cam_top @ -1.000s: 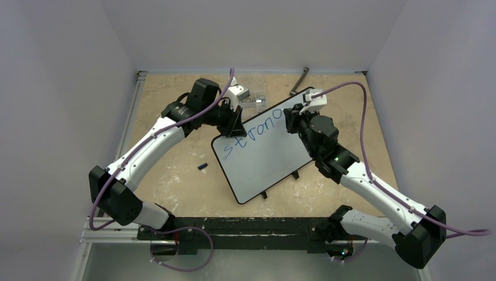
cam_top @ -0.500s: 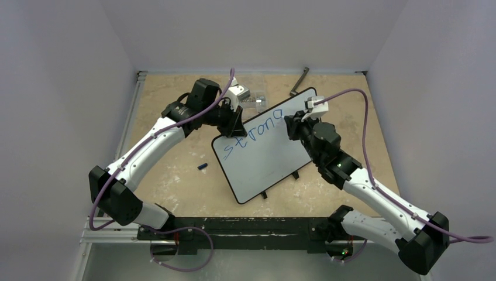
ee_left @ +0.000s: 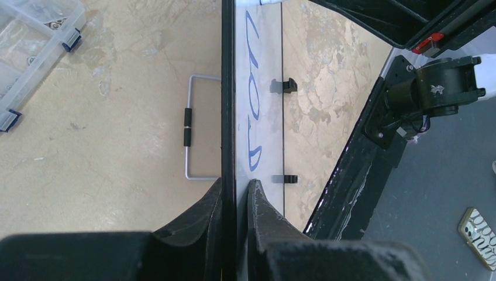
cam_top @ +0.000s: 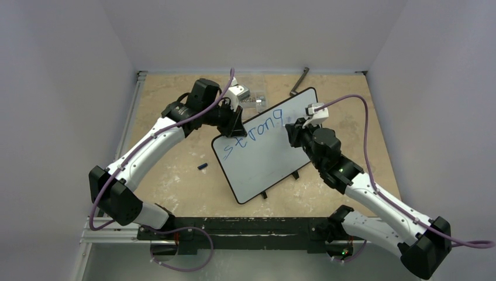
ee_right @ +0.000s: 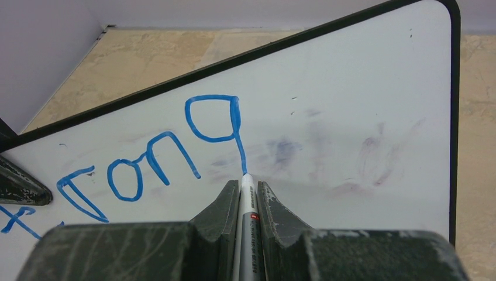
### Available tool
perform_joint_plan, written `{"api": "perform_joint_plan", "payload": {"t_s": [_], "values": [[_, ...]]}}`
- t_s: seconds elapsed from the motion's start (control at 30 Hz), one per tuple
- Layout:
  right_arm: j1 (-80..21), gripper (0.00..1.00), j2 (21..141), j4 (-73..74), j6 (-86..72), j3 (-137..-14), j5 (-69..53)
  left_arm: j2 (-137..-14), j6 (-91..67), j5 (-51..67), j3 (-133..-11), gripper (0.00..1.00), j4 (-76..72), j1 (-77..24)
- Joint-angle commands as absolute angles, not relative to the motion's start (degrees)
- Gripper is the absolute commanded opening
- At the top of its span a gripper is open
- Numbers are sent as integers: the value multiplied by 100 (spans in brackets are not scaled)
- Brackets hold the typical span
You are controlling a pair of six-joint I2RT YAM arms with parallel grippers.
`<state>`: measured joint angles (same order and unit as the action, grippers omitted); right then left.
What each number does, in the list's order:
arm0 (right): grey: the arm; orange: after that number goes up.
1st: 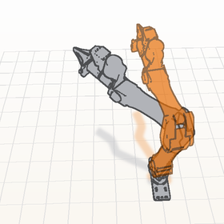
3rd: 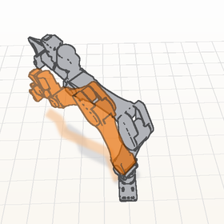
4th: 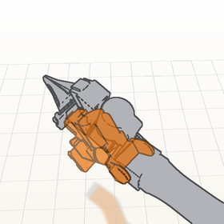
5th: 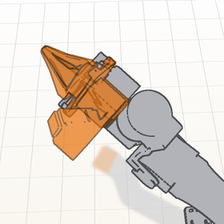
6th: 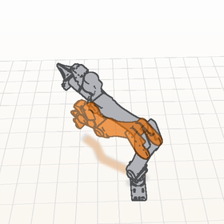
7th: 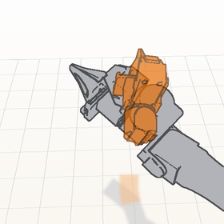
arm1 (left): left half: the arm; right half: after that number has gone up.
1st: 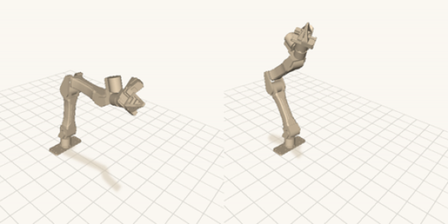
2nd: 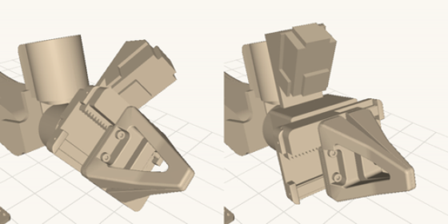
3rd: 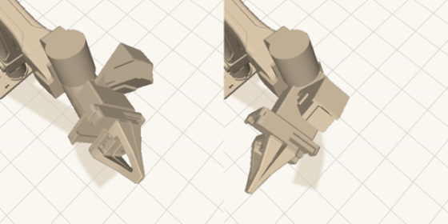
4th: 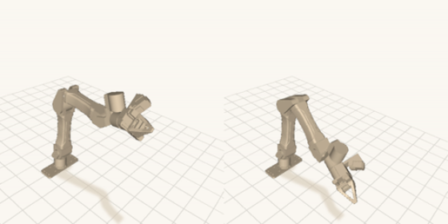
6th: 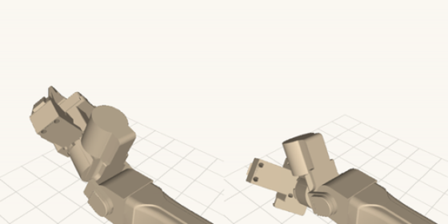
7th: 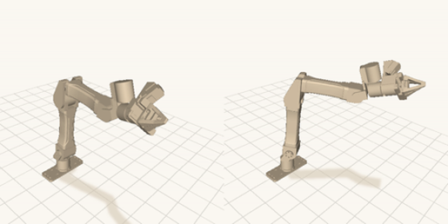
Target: Write a sentence on the whiteboard
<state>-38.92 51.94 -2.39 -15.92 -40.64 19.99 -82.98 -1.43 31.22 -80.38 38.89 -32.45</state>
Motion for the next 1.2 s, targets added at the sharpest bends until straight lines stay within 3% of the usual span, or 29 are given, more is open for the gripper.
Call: {"api": "perform_joint_plan", "payload": {"t_s": [0.0, 0.6, 1.17], "values": [[-3884, 0, 5179, -19, -1764, -3900, 1869, -8319, 677, 2498, -8042, 0, 4025, -3370], [-3884, 0, 5149, -251, -1858, -4084, 1387, -8203, 687, 2407, -7990, 0, 3991, -3370], [-3882, 0, 4406, 595, -1715, -4946, 1348, -8175, 687, 2338, -7991, 0, 3986, -3371]]}}
